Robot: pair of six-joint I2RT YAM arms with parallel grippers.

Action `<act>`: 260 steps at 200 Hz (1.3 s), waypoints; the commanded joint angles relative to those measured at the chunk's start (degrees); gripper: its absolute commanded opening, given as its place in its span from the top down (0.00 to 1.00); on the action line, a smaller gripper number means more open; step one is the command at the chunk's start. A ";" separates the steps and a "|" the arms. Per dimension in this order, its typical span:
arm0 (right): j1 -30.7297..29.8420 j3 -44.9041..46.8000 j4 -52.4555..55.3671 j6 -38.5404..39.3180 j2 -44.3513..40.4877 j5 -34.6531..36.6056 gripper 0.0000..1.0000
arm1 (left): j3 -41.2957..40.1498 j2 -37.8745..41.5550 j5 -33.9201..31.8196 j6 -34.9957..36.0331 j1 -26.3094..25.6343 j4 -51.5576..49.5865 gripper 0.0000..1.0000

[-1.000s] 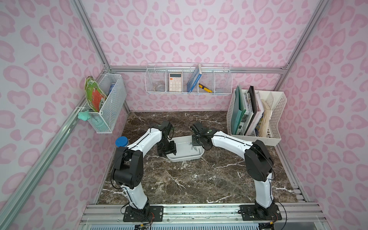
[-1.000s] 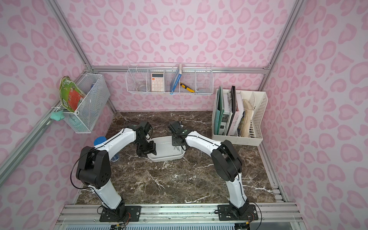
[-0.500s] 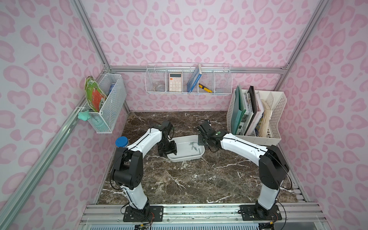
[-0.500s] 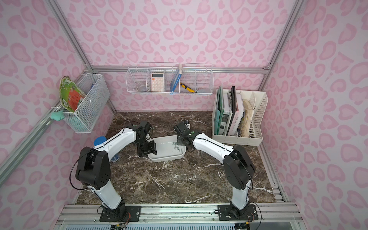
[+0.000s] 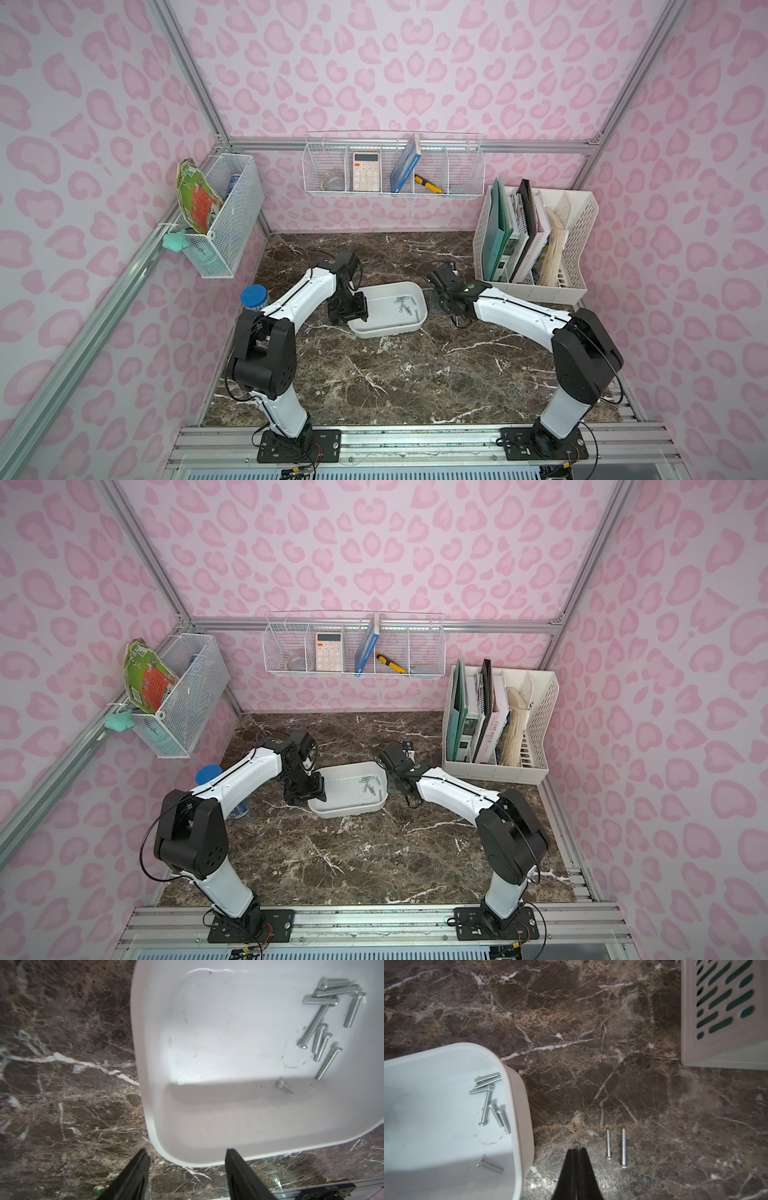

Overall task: Take out the screws from the storage box
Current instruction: Place the screw at the center of the board.

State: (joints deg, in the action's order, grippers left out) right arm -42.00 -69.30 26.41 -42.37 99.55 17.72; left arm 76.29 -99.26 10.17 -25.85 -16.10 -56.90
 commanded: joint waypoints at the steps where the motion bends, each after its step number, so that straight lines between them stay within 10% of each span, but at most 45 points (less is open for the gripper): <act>1: 0.08 1.79 -1.83 -0.26 -0.18 0.17 0.93 | 0.17 0.09 -1.64 -0.43 0.01 -0.88 0.37; 198: -0.09 3.14 -3.61 0.06 1.09 -0.58 0.86 | -0.18 1.84 -2.66 -0.43 0.01 -0.51 0.36; 260: -2.97 -8.03 -1.66 1.49 1.47 -5.99 0.62 | -2.20 6.48 -1.81 -0.18 0.01 2.66 0.33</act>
State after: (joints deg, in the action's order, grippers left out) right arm -43.86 -72.64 22.87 -41.65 98.78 14.87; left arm 74.59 -94.48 8.19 -26.63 -16.14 -55.51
